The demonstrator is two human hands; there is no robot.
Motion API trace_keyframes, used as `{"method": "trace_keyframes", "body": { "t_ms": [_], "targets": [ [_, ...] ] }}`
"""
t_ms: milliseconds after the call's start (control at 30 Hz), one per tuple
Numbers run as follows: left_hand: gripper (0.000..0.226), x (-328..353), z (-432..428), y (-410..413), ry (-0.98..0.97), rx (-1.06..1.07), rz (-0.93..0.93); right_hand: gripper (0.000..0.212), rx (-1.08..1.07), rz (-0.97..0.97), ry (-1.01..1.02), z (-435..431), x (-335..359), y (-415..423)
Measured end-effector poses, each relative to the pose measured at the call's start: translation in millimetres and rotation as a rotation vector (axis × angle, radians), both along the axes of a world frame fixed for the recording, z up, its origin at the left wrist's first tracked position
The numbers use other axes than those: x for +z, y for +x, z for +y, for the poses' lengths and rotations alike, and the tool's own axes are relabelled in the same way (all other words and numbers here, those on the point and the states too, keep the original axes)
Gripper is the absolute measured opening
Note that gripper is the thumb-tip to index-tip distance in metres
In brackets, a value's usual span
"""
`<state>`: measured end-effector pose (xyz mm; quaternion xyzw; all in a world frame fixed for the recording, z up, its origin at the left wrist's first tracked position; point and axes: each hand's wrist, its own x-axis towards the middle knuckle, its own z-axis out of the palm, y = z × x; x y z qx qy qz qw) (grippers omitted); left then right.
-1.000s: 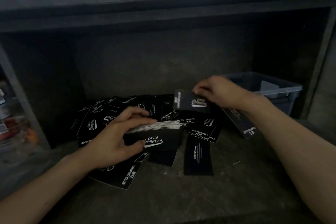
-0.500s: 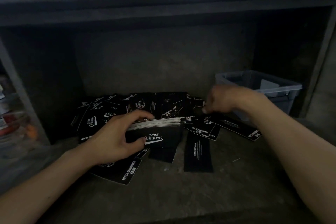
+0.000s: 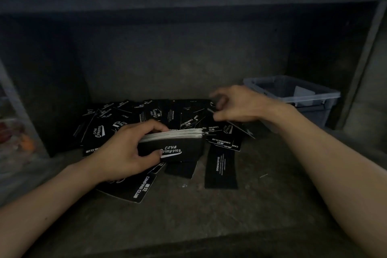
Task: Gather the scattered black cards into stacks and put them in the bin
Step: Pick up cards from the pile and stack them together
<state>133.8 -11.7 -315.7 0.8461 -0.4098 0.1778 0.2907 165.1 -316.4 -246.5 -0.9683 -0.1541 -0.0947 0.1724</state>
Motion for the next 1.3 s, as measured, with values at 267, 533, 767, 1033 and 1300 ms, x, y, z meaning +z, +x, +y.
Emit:
{"method": "trace_keyframes", "body": {
  "t_ms": [267,533,767,1033,1300],
  "targets": [
    [0.042,0.0,0.9,3.1,-0.005,-0.004,0.015,0.029,0.140,-0.281,0.496,19.5,-1.7,-2.3],
    [0.054,1.0,2.7,1.6,-0.006,0.019,0.026,0.028,0.219,0.007,1.138,15.5,4.0,2.8],
    [0.062,3.1,-0.9,-4.2,-0.025,-0.013,0.128,0.021,0.269,0.478,0.706,11.3,-18.0,12.1],
    [0.044,3.7,-1.3,-5.3,-0.007,-0.012,0.083,0.113,-0.162,0.439,-0.120,-16.7,-18.9,19.5],
    [0.044,1.6,-0.4,-0.8,-0.002,-0.017,0.035,0.026,-0.111,0.316,0.170,-31.4,6.9,9.8]
  ]
}}
